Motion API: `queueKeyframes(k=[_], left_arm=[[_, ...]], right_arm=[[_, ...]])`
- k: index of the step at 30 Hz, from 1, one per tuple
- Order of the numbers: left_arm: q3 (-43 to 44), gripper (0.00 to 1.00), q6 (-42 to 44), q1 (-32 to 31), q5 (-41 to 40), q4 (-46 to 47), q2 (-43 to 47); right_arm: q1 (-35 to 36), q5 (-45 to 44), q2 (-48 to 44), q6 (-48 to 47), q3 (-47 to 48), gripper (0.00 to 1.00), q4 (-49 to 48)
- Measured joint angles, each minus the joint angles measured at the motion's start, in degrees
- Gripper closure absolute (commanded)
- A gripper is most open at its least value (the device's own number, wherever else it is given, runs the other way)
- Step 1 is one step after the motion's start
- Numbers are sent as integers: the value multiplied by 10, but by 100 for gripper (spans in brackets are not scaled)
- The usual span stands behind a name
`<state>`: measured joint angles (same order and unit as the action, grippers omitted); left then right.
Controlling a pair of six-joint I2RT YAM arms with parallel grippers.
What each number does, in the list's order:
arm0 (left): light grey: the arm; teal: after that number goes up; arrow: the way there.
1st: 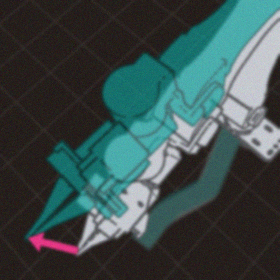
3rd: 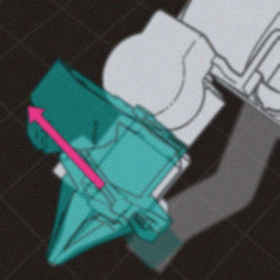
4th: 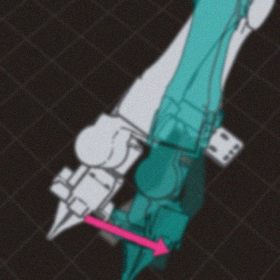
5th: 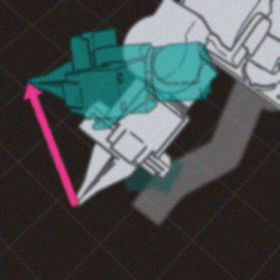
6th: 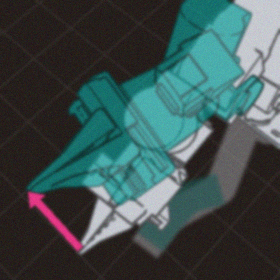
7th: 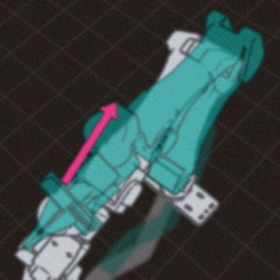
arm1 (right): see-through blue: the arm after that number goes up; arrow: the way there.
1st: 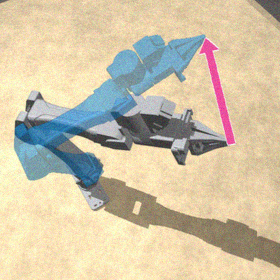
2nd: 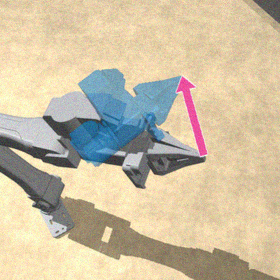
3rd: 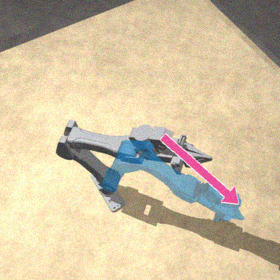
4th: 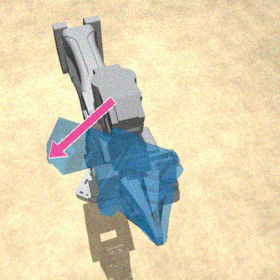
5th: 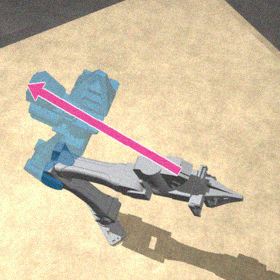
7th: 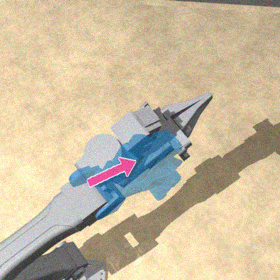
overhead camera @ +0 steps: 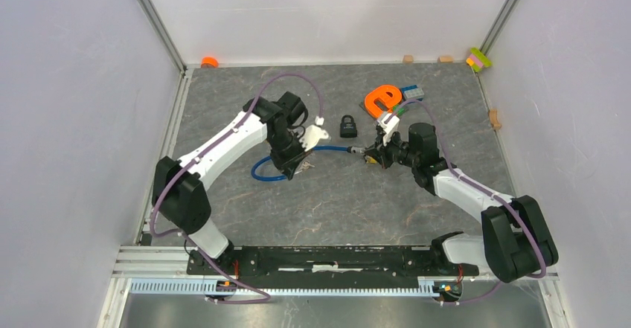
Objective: Unlock with the key
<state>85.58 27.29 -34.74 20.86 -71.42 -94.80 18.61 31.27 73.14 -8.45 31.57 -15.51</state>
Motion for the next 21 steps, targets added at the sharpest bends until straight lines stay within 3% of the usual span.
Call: queueKeyframes(k=[11, 21], left_arm=[[-146, 98, 81, 0, -149, 30, 106], [-261, 98, 138, 11, -270, 105, 112]], right_arm=[[2, 0, 20, 0, 31, 100, -17], [56, -39, 107, -7, 63, 100, -48]])
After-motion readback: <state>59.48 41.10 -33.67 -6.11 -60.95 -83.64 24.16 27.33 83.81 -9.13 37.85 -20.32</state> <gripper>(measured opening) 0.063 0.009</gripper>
